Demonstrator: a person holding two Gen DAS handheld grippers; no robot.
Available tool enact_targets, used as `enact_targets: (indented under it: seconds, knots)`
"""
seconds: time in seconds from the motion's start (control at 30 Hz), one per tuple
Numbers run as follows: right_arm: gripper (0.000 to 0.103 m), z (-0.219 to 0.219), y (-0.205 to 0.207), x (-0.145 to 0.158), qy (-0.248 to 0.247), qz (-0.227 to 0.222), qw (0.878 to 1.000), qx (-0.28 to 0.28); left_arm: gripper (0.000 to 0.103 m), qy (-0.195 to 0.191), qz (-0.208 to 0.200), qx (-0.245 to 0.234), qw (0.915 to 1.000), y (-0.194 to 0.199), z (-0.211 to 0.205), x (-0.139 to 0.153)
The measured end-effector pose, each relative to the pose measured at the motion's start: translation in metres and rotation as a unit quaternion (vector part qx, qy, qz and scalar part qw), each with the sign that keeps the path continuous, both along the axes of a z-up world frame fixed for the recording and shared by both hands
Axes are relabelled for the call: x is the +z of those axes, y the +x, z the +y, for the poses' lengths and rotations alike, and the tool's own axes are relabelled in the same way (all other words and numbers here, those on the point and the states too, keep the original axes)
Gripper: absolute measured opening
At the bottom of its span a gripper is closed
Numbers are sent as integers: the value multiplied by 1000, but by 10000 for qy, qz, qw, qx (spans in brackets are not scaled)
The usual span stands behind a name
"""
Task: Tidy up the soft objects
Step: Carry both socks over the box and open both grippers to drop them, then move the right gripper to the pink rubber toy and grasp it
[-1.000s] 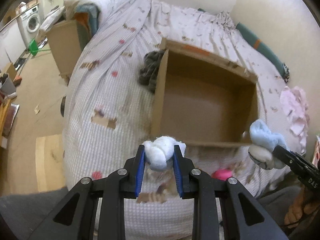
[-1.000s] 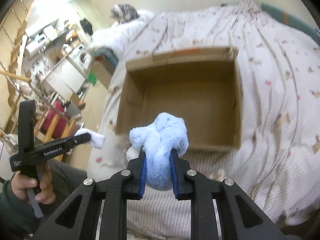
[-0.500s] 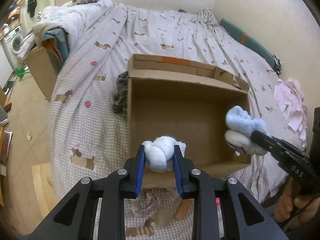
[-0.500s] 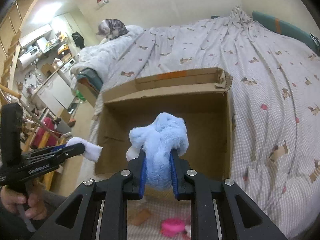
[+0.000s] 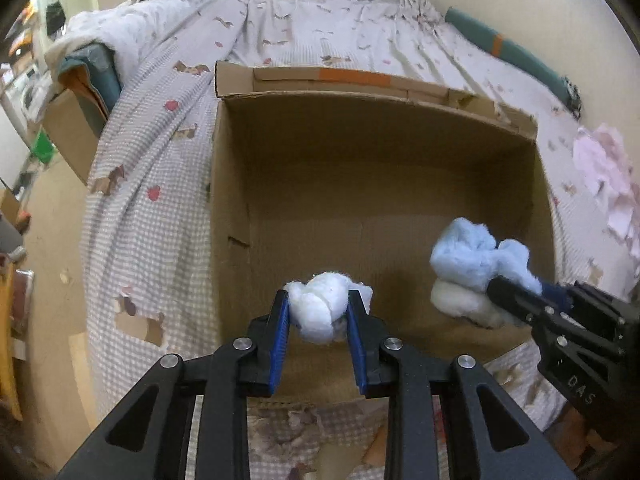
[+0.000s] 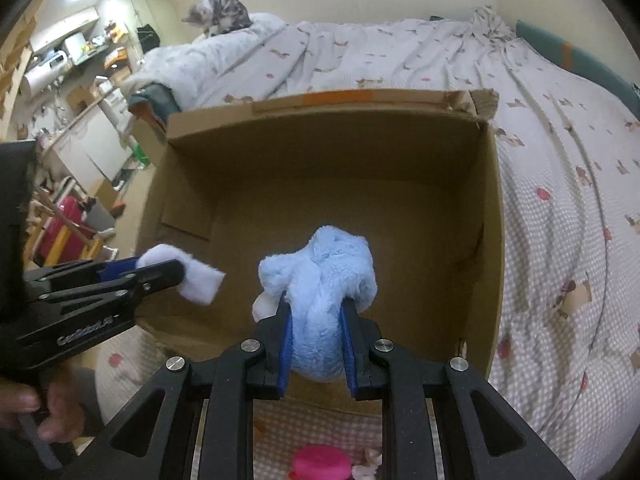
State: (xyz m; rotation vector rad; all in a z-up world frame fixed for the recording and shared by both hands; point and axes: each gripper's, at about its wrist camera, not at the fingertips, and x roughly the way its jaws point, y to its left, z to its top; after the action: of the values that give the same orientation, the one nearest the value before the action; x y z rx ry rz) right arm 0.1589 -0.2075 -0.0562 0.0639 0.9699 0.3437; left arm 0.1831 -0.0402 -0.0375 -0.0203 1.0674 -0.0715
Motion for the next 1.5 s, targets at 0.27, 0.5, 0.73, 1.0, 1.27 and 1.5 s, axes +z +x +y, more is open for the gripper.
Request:
enact_targets:
  seconds: [0.27,0.5,0.73,1.0,1.27,1.5]
  knots:
    - [23,1,7,-20,-132,382,9992,-65,25,-34,36,-96,9999,0,-2,-1]
    - [23,-2,7,-14,-75,243,9995,-178,25,59,-4,-83,9999,1,-3,1]
    - [24,-6,7,-13,28,194,9995,-231,32,113,-73,-107,9999,0,-3,3]
    - [24,-12,2,-1,87,-120,9992,-377,71,-40,-381,14,9993,-4,5,20]
    - [29,-10,7,-2,175,-41,9993,-324,71,140,-455,-86,9988,-8,0,23]
    - [99,-25,3,12,480,-442,9951,-747,90,-11,-709,106,9974,-15,4,38]
